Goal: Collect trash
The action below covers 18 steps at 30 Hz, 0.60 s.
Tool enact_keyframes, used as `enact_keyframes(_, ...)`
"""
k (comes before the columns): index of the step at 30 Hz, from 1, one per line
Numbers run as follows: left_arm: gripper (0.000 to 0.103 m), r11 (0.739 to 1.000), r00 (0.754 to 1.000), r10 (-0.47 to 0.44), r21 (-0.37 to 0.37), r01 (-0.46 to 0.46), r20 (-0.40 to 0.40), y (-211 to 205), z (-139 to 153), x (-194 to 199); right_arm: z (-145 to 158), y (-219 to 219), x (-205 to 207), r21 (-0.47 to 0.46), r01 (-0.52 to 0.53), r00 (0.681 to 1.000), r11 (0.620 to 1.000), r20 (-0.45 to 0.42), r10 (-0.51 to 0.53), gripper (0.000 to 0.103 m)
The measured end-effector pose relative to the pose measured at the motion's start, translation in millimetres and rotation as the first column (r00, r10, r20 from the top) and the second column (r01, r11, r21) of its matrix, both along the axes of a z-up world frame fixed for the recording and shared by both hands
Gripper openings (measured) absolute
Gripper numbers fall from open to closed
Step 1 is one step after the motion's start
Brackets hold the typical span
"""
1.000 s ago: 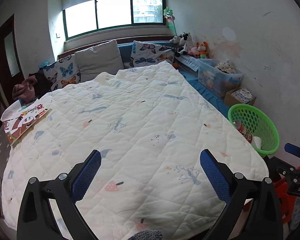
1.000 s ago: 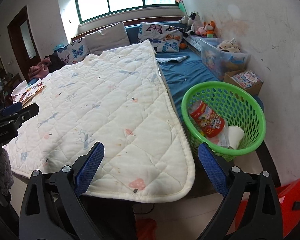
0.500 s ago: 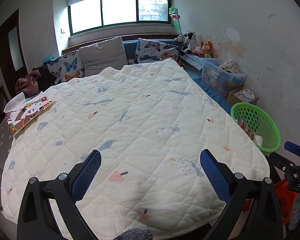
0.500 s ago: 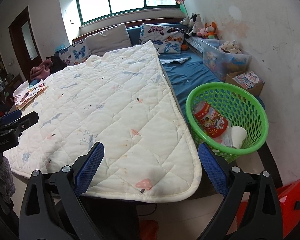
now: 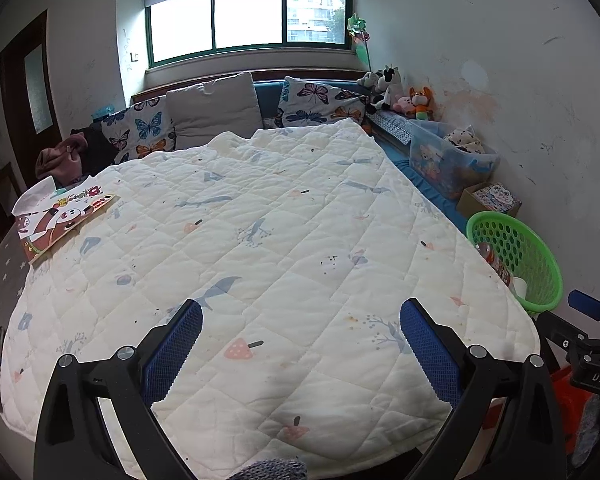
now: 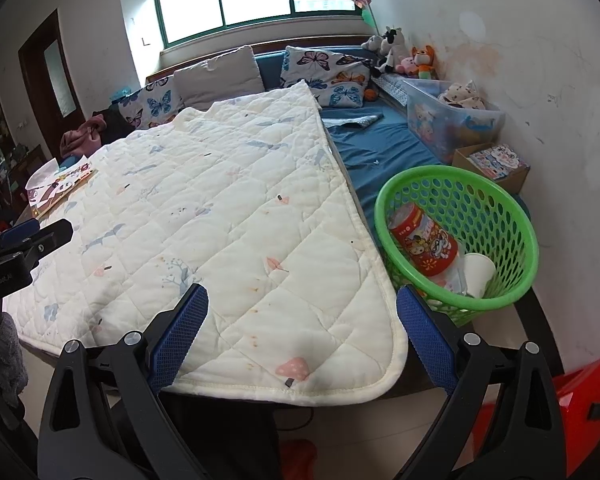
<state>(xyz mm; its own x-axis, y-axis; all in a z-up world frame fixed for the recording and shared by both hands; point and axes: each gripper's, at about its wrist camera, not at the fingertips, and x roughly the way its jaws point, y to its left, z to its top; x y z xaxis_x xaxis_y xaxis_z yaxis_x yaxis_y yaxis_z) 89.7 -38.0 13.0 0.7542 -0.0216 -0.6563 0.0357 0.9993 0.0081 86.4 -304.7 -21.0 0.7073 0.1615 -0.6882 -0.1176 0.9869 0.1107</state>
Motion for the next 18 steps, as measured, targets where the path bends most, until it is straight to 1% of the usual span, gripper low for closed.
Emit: enact_keyframes(18,0.096,1.0,1.0,0.007,-0.007,-0.008,-0.007,3.8,-3.3,-0.1,-2.1,4.6,2.9,-0.004,-0.01,1.0,1.0,-0.01,0.01,0.095)
